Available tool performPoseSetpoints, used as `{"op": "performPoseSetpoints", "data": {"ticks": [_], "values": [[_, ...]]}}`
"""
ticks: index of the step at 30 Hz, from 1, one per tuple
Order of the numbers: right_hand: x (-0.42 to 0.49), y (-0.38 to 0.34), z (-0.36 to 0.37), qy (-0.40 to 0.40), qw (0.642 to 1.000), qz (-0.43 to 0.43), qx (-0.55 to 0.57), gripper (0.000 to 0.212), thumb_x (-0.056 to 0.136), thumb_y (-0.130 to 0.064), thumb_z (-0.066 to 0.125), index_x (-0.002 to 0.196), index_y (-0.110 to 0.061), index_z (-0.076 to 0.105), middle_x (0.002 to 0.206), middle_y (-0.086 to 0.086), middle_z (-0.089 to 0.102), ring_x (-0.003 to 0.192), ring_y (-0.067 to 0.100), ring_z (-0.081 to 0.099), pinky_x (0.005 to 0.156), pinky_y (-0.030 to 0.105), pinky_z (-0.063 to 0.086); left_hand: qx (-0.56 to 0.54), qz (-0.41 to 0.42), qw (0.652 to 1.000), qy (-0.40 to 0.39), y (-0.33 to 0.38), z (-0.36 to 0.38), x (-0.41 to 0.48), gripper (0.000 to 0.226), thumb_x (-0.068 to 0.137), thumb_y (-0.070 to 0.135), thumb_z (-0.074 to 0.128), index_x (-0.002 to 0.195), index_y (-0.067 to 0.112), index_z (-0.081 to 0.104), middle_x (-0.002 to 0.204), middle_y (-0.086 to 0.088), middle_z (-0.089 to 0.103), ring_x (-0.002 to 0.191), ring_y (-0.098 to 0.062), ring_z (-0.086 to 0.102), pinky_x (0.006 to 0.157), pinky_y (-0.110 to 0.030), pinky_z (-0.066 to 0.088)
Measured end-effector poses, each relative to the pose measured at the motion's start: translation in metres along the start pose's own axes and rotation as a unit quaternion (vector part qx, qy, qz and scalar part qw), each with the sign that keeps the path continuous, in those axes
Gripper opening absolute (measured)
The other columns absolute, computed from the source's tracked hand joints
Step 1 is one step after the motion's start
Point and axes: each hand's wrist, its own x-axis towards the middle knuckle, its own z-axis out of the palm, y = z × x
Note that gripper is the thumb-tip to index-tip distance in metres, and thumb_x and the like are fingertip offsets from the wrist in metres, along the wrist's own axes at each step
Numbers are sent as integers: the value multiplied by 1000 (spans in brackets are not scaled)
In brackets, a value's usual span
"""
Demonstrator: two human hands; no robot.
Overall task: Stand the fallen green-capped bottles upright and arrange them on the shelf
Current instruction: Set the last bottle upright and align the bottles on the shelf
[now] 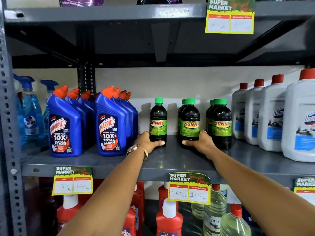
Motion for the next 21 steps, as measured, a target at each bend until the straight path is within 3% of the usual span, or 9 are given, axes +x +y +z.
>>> {"op": "performPoseSetpoints", "data": {"ticks": [5,12,21], "values": [[1,6,-2,-22,1000,-6,13,76,64,-32,86,129,-9,53,125,12,64,117,28,58,96,29,44,25,16,999,-10,0,-1,-1,97,37,81,59,116,24,62,110,-2,67,94,-19,63,84,-34,51],[1,4,1,-20,1000,-21,-6,75,73,-29,82,133,-3,45,132,16,57,122,31,54,98,30,41,22,27,999,-6,2,-1,-3,73,63,60,73,119,15,59,112,-7,65,97,-23,61,86,-36,50],[3,5,4,-18,999,-30,-16,76,75,-30,79,134,-1,41,133,18,55,123,32,53,100,34,42,12,19,1000,-8,4,-1,-4,67,67,53,75,118,12,59,112,-8,64,98,-24,61,88,-35,49]]}}
